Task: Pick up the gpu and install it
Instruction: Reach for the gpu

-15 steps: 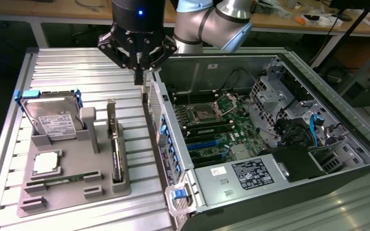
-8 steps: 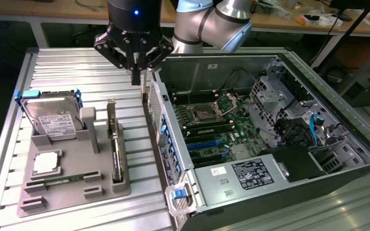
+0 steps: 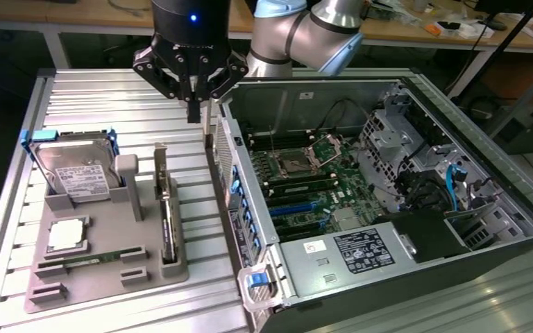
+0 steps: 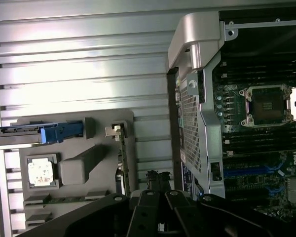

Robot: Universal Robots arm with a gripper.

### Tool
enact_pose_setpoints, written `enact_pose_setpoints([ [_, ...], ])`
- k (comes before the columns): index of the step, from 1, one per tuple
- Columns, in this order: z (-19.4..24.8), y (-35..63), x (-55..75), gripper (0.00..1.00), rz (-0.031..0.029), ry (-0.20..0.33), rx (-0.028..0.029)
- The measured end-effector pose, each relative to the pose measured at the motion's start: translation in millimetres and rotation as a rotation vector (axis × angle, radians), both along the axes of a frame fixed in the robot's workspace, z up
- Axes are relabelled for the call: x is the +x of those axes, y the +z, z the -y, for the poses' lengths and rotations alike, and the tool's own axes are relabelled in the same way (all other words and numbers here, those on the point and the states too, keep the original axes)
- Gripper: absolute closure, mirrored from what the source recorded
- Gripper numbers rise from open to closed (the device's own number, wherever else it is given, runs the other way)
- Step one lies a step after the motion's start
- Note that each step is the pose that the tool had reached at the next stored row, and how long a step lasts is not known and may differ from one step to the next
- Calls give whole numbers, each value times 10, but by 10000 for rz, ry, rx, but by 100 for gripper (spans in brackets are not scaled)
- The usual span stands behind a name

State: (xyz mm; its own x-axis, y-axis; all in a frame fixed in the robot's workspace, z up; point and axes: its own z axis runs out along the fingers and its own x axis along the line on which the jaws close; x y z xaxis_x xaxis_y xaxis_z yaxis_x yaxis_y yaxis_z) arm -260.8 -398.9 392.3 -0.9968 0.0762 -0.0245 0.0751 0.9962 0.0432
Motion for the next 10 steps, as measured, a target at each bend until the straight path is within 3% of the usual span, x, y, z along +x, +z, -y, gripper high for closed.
enact_pose_setpoints([
  [10,0,0,-39,89,0,0,0],
])
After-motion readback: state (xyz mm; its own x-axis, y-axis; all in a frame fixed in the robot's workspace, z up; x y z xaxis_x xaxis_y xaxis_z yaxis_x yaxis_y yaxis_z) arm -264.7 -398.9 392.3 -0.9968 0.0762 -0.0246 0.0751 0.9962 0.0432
